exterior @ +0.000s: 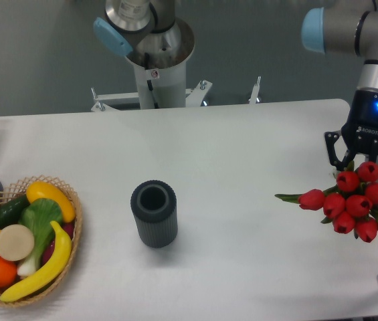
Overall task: Insert the flowers into the vase
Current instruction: 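Hold the red tulip bunch in the gripper and begin lifting it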
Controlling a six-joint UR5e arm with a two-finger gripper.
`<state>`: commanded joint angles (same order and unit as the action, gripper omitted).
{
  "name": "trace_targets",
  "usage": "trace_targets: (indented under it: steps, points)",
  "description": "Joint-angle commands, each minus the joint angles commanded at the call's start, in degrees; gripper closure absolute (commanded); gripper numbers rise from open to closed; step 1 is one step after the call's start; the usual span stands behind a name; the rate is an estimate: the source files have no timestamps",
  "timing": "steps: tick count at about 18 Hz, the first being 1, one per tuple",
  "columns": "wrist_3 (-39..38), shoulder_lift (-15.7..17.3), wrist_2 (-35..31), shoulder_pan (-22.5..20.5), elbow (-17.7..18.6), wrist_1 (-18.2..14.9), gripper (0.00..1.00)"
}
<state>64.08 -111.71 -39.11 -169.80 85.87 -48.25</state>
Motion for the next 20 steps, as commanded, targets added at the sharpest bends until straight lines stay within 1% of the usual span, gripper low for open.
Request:
trace_targets:
  steps: [2,8,13,20]
  points:
    - [-0.1,0.4,-0.1,0.0,0.6,0.1,0.63]
    - [-0.3,0.7,0.1,0.0,0.7,0.1,0.63]
    - [-1.2,0.8,3.1,-0.3,0.6,0.1,0.63]
    - [-1.2,0.8,3.5,0.4,0.3,0.2,0.63]
